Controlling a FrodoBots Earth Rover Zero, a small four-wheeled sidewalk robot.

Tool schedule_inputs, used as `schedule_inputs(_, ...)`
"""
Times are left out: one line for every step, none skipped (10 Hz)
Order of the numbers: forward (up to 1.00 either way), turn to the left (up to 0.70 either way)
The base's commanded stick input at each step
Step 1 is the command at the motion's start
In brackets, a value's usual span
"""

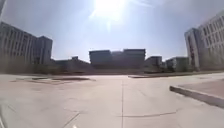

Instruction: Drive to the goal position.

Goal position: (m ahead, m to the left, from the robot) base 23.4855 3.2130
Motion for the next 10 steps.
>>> schedule_inputs(1.00, 0.05)
schedule_inputs(1.00, 0.05)
schedule_inputs(1.00, 0.05)
schedule_inputs(1.00, 0.05)
schedule_inputs(1.00, 0.05)
schedule_inputs(1.00, 0.05)
schedule_inputs(1.00, 0.05)
schedule_inputs(1.00, 0.05)
schedule_inputs(1.00, 0.05)
schedule_inputs(1.00, 0.05)
